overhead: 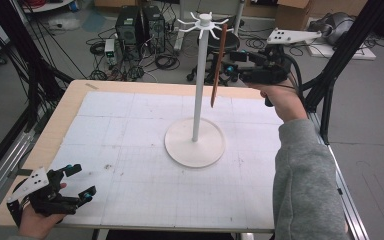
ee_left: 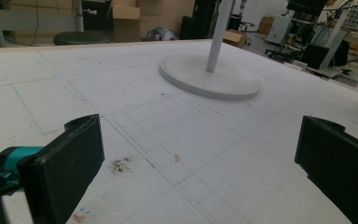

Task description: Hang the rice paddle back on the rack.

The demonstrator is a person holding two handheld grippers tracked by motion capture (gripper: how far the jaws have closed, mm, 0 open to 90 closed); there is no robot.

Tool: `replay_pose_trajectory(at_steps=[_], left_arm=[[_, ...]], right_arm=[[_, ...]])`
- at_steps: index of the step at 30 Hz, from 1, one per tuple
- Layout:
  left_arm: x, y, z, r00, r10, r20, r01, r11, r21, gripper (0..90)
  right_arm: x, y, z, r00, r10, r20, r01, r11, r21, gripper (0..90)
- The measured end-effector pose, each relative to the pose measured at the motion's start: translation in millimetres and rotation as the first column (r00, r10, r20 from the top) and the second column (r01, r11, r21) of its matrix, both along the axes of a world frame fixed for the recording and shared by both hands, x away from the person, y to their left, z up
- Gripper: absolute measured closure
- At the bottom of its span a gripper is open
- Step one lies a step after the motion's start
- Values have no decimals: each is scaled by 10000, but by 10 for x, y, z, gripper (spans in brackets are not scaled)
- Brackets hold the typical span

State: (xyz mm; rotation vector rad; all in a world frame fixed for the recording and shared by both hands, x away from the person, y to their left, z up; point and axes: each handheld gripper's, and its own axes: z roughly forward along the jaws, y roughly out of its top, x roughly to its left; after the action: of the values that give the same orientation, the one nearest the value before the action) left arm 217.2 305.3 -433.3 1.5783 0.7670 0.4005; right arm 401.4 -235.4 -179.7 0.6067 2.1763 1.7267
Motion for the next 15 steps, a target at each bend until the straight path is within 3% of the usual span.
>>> replay_pose_trajectory(at_steps=[4, 7, 9, 12, 15], left_arm=[[52, -26, 16, 10000, -50, 76, 52, 9998, -180, 18], [102, -46, 9, 9999, -115, 47, 115, 9998, -151, 18], [132, -64, 5, 9998, -170, 59, 171, 9998, -121, 18], [182, -109, 7, 9995, -284, 159, 283, 9996, 60, 18], [232, -148, 14, 9993, -325, 208, 326, 9995, -23, 18]], right_arm=[[-39, -50, -63, 9999, -71, -154, 73, 9999, 145, 138], [-40, -110, -133, 9978, -413, -514, 430, 9986, 305, 20], [-48, -144, -185, 9948, -649, -780, 677, 9972, 331, 0], [-108, -201, -255, 9950, -703, -716, 725, 9969, 293, 0], [-180, -252, -298, 9961, -586, -656, 612, 9974, 379, 0]])
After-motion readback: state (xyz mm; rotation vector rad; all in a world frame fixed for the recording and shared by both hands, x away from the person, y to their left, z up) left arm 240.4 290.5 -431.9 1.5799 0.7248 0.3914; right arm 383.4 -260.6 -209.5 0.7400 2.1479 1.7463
